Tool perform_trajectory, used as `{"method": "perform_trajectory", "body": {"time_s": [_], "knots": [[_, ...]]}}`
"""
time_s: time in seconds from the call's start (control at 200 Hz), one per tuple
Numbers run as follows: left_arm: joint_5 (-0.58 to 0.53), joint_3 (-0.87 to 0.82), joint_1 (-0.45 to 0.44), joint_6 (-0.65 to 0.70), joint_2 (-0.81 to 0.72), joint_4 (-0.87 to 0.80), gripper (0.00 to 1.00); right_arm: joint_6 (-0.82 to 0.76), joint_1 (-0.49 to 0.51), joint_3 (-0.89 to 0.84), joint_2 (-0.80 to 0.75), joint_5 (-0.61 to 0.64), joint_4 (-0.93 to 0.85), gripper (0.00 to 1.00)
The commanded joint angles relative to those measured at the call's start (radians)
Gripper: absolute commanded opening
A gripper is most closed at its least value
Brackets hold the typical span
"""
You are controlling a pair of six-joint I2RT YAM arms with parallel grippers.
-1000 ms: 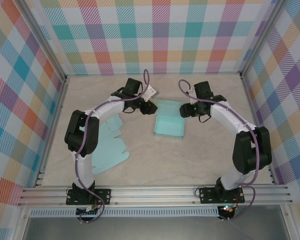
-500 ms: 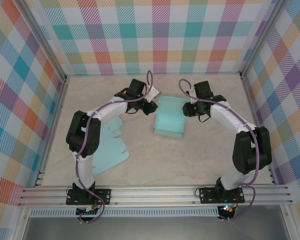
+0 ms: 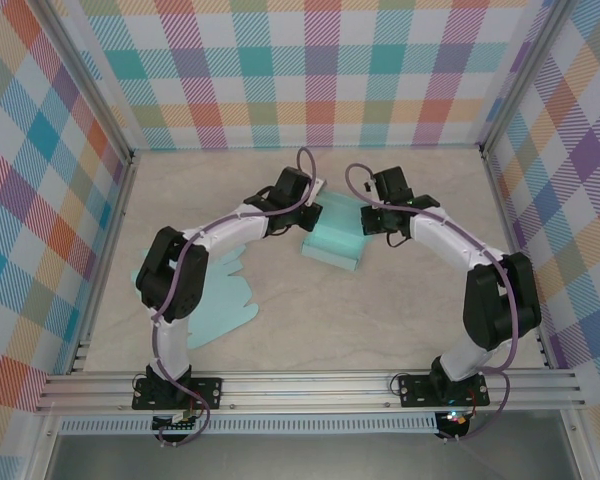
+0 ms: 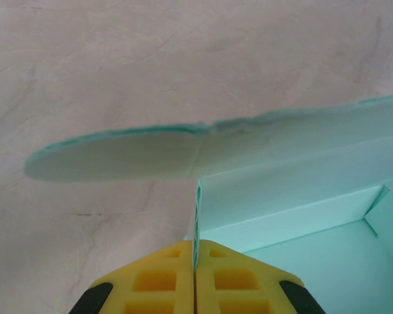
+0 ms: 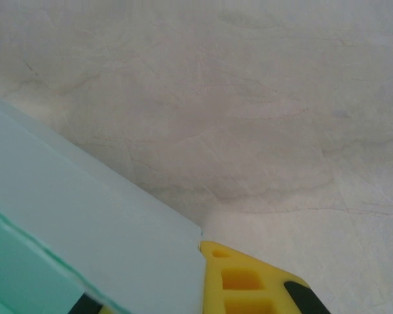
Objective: Fold the paper box
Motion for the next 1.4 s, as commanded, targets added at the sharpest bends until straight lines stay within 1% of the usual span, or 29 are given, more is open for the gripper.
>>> {"method": "perform_trajectory", "body": {"time_s": [0.0, 0.13, 0.285, 0.45, 0.505, 0.715, 0.895, 1.12, 1.195, 1.395], "knots": [[-0.110, -0.023, -0.020, -0.166, -0.072, 0.069, 0.07, 0.059, 0.015, 0.013, -0.008, 0.063, 0.073, 0.09], [-0.183, -0.039, -0.031, -0.246, -0.089, 0.098, 0.07, 0.087, 0.023, 0.040, 0.018, 0.086, 0.112, 0.11], [-0.233, -0.049, -0.036, -0.307, -0.091, 0.135, 0.07, 0.126, 0.028, 0.068, 0.050, 0.090, 0.169, 0.13], [-0.262, -0.068, -0.045, -0.363, -0.074, 0.168, 0.02, 0.150, 0.029, 0.105, 0.094, 0.082, 0.225, 0.15], [-0.286, -0.081, -0.051, -0.383, -0.072, 0.178, 0.01, 0.158, 0.029, 0.117, 0.112, 0.082, 0.239, 0.17], [-0.392, -0.121, -0.080, -0.431, -0.081, 0.212, 0.00, 0.201, 0.034, 0.134, 0.152, 0.059, 0.270, 0.21], [-0.429, -0.143, -0.093, -0.465, -0.079, 0.225, 0.00, 0.247, 0.048, 0.106, 0.151, 0.047, 0.285, 0.26], [-0.472, -0.157, -0.113, -0.478, -0.080, 0.239, 0.00, 0.312, 0.063, 0.051, 0.126, 0.046, 0.307, 0.26], [-0.488, -0.165, -0.120, -0.481, -0.081, 0.247, 0.00, 0.333, 0.069, 0.029, 0.116, 0.044, 0.322, 0.24], [-0.513, -0.187, -0.134, -0.496, -0.077, 0.264, 0.00, 0.393, 0.077, -0.028, 0.098, 0.037, 0.364, 0.24]]}}
